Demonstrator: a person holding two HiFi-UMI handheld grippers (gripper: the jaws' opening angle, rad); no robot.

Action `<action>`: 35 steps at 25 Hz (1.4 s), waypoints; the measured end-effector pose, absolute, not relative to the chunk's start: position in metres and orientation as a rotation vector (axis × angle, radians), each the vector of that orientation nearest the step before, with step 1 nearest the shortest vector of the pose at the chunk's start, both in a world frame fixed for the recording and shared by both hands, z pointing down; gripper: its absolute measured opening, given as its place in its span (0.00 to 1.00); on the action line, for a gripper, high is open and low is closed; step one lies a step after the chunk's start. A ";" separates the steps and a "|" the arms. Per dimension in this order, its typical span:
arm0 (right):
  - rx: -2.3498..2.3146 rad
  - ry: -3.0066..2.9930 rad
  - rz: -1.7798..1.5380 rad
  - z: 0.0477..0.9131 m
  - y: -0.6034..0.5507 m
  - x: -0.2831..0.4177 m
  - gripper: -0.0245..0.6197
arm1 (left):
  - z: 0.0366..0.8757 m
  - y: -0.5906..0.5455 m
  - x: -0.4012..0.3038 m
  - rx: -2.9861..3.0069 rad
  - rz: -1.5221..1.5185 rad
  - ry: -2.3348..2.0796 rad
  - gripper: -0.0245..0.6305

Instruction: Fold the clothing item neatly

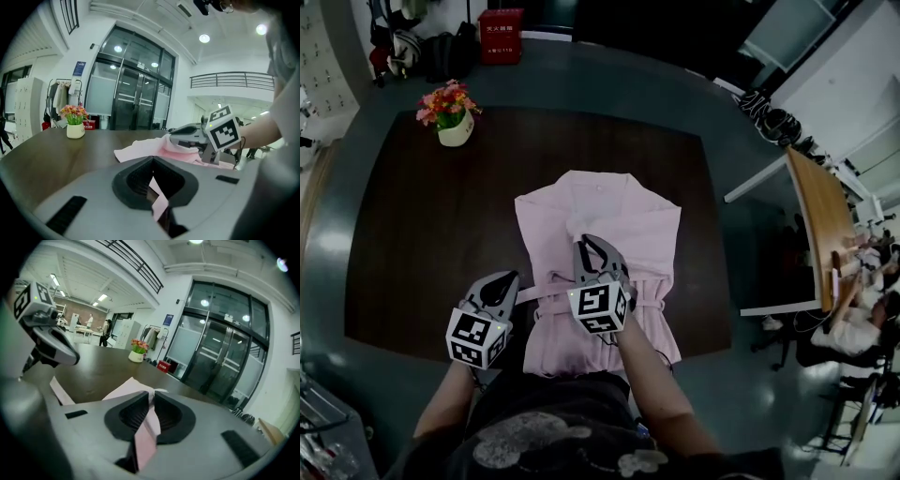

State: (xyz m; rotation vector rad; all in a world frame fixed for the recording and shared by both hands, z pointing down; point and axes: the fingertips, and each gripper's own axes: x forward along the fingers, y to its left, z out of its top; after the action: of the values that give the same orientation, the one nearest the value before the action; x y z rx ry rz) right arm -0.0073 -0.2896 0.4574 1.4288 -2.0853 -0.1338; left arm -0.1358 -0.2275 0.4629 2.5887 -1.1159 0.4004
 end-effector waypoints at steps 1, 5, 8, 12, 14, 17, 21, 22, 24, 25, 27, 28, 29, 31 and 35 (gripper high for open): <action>1.385 -2.088 -0.102 0.470 -0.284 -0.015 0.07 | 0.465 -0.227 -0.138 2.586 0.398 -1.110 0.05; 1.249 -2.109 0.015 0.504 -0.264 -0.037 0.15 | 0.472 -0.227 -0.141 2.583 0.398 -1.079 0.05; 1.157 -2.173 0.065 0.511 -0.249 -0.055 0.21 | 0.478 -0.227 -0.141 2.577 0.406 -1.055 0.05; 1.148 -2.232 0.097 0.503 -0.245 -0.061 0.24 | 0.482 -0.233 -0.142 2.573 0.408 -1.040 0.05; 1.193 -2.239 0.111 0.497 -0.253 -0.057 0.24 | 0.484 -0.239 -0.143 2.572 0.406 -1.042 0.05; 1.226 -2.237 0.163 0.496 -0.273 -0.059 0.24 | 0.485 -0.249 -0.145 2.568 0.405 -1.050 0.05; 1.274 -2.200 0.351 0.508 -0.309 -0.072 0.24 | 0.487 -0.259 -0.149 2.554 0.395 -1.070 0.05; 1.289 -2.158 0.400 0.515 -0.318 -0.072 0.24 | 0.488 -0.260 -0.151 2.549 0.392 -1.075 0.05; 1.312 -2.063 0.481 0.531 -0.335 -0.070 0.24 | 0.489 -0.262 -0.154 2.537 0.388 -1.085 0.05; 1.322 -2.018 0.508 0.538 -0.343 -0.069 0.24 | 0.490 -0.262 -0.156 2.530 0.387 -1.090 0.05; 1.334 -1.924 0.529 0.553 -0.353 -0.067 0.24 | 0.491 -0.263 -0.161 2.515 0.388 -1.101 0.05; 1.334 -1.877 0.523 0.561 -0.356 -0.065 0.24 | 0.492 -0.264 -0.163 2.507 0.387 -1.107 0.05; 1.329 -1.839 0.509 0.567 -0.358 -0.064 0.24 | 0.492 -0.265 -0.166 2.501 0.385 -1.112 0.05; 1.327 -1.810 0.472 0.570 -0.359 -0.063 0.22 | 0.493 -0.266 -0.170 2.490 0.381 -1.122 0.05; 1.339 -1.925 0.353 0.547 -0.364 -0.080 0.07 | 0.496 -0.270 -0.179 2.474 0.379 -1.144 0.05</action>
State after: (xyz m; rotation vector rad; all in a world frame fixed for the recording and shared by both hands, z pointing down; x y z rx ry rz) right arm -0.0798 -0.3635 0.5468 1.3394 -1.9254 0.3529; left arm -0.1792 -0.2697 0.4959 2.4744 -1.1444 0.3785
